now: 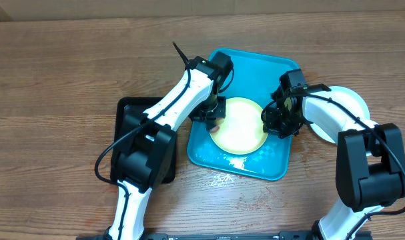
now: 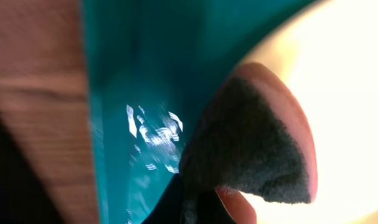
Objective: Clean dirty plates on tray and stack at the side
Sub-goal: 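Scrub the yellow plate with the sponge while the right gripper holds it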
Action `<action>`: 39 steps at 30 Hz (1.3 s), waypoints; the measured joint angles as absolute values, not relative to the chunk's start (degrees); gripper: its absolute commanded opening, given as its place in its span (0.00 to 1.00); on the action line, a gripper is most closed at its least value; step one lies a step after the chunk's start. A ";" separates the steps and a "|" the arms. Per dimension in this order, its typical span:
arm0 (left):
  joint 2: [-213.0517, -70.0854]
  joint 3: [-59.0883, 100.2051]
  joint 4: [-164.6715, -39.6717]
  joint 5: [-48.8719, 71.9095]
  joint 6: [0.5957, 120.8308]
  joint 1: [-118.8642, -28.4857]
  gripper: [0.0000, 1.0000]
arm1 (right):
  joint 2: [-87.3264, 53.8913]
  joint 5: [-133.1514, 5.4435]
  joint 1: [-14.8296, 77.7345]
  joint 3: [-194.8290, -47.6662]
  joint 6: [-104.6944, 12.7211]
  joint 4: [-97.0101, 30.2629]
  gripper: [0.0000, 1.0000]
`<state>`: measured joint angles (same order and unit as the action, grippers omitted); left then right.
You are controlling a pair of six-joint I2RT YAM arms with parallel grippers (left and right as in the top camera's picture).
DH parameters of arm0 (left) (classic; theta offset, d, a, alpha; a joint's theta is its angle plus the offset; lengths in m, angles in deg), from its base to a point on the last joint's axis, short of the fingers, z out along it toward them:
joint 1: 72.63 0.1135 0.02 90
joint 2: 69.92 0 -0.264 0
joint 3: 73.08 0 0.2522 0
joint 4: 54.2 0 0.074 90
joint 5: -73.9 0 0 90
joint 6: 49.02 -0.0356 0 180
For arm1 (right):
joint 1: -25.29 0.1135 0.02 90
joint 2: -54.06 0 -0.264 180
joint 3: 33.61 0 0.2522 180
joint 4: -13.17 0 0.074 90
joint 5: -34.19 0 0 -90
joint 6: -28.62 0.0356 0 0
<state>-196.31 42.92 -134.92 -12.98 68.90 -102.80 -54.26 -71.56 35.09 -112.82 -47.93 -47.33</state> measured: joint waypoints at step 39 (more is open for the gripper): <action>-205.73 42.79 -127.73 24.57 69.12 -108.13 0.05 | -54.21 -70.40 34.59 -112.82 -47.89 -47.77 0.04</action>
